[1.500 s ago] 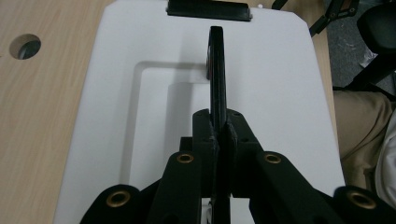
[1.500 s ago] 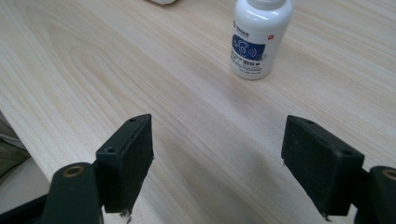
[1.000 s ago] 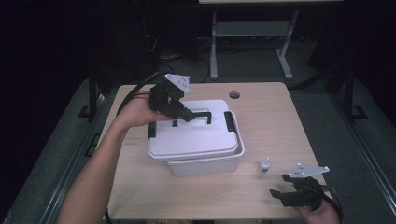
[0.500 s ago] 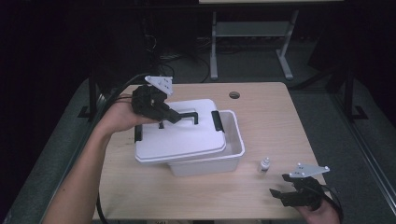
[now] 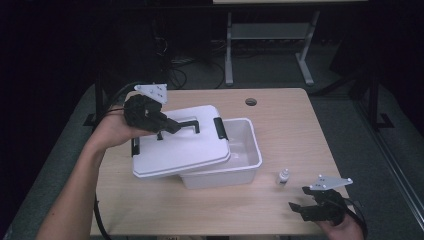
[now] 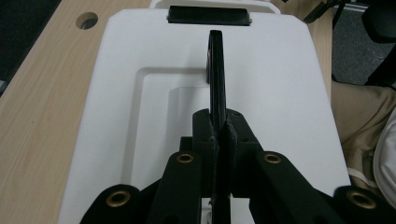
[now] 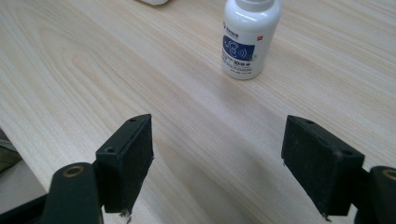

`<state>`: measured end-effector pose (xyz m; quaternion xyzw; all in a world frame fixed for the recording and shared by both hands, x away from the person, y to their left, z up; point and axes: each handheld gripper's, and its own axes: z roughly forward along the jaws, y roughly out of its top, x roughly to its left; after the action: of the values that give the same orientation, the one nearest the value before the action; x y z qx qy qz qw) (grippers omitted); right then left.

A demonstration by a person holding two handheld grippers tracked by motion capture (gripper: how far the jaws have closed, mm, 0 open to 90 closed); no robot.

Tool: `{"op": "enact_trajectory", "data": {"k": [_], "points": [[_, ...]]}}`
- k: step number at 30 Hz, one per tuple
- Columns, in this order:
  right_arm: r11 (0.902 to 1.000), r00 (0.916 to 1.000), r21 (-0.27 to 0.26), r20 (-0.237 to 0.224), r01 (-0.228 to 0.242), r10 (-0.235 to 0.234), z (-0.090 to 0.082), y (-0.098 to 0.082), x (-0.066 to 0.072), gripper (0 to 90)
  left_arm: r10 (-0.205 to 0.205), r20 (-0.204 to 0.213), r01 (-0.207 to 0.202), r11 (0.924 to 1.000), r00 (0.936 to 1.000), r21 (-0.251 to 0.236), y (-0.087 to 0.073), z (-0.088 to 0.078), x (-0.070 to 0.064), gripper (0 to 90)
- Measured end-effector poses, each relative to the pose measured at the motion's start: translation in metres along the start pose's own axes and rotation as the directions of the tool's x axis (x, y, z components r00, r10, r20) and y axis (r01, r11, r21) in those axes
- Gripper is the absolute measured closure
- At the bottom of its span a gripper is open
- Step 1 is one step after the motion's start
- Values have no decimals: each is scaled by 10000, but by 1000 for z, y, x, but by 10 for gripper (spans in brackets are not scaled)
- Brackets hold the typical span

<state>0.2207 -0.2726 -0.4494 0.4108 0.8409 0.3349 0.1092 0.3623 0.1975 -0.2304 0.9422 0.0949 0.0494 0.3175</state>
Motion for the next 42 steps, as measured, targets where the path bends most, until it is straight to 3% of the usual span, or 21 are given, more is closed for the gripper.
{"op": "enact_trajectory", "data": {"k": [17, 34, 42], "points": [[10000, 9999, -2, 129, 30, -30, -1, 0, -1, 244, -535, -549, 527, 9985, 9971, -160, -35, -32, -9, 842], [9999, 9995, 56, 305, 112, -114, -3, 0, 0, 244, -1253, -1175, 1211, 9917, 9851, -425, -83, -65, -22, 842], [10000, 9994, 64, 348, 75, -77, -4, 0, -1, 243, -1488, -1362, 1434, 9885, 9794, -485, -102, -72, -26, 842]]}}
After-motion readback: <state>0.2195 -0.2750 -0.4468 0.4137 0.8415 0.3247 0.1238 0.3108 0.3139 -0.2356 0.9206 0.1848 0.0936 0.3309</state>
